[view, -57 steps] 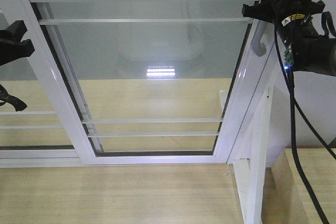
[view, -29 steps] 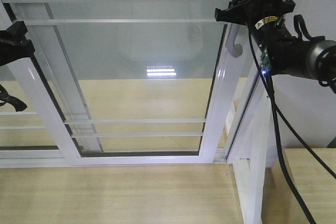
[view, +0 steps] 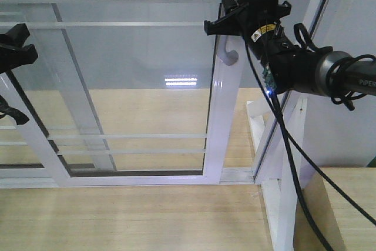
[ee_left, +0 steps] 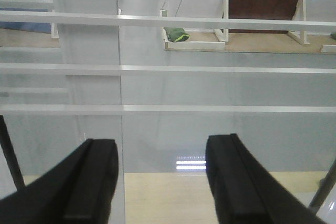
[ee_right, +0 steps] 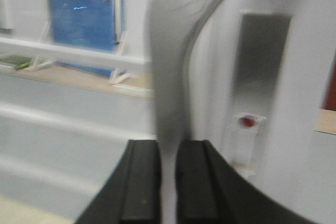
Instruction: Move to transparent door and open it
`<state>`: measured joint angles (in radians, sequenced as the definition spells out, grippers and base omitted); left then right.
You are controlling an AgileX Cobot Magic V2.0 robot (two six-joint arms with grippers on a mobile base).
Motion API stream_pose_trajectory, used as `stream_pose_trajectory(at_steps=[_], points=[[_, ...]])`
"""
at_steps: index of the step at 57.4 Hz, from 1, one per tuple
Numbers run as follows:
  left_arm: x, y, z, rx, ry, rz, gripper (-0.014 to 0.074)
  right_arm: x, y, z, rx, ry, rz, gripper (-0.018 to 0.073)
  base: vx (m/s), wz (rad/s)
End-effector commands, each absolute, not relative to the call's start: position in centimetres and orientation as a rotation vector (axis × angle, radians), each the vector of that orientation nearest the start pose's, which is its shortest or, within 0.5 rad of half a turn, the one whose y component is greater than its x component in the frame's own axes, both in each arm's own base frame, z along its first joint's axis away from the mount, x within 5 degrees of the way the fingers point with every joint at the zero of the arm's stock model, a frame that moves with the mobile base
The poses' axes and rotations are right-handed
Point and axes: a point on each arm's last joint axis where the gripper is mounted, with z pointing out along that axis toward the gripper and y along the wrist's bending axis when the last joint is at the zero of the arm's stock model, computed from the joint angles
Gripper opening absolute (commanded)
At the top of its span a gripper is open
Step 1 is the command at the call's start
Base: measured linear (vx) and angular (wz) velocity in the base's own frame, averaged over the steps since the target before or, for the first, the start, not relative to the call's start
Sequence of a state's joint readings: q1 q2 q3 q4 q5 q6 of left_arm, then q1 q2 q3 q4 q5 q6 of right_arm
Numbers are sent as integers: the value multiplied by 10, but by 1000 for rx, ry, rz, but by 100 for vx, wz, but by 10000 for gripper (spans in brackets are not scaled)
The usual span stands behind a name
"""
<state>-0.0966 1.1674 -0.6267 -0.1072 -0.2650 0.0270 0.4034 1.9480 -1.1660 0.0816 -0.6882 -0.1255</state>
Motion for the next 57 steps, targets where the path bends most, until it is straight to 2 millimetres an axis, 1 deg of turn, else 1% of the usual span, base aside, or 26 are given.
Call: stream_pose_trajectory(at_steps=[1,10,15,21,27,34,37,38,41,44,48,53,57], points=[[249,-22,312,-18,1638,-113,496,385,194,266,-424,1374,276,115,1,-3],[249,-22,312,-18,1638,-113,496,376,211,266,-477,1359,303,116,0,-2],[249,-22,312,-18,1638,-113,496,372,215,268,-517,1347,305,116,0,1],[249,-22,311,-18,1644,-114,496,366,211,277,-523,1368,300,116,0,0],[249,-22,309,2,1673,-106,496,352,203,295,-529,1390,292,116,0,0],[248,-25,303,70,1731,-79,496,329,189,315,-549,1444,276,97,0,0],[247,-26,302,86,1747,-75,496,316,181,322,-549,1462,275,64,0,0],[247,-27,302,89,1749,-77,496,309,177,325,-546,1470,275,39,0,0],[247,-29,302,108,1744,-80,496,295,168,328,-532,1473,281,-11,0,0],[247,-34,304,129,1725,-91,496,281,160,329,-513,1475,289,-14,0,0],[246,-41,307,146,1687,-117,496,261,147,325,-493,1488,298,-8,0,0],[248,-51,310,162,1633,-160,494,236,133,315,-494,1505,297,-6,0,0],[253,-60,307,158,1609,-207,491,219,123,305,-500,1520,294,-6,0,0]])
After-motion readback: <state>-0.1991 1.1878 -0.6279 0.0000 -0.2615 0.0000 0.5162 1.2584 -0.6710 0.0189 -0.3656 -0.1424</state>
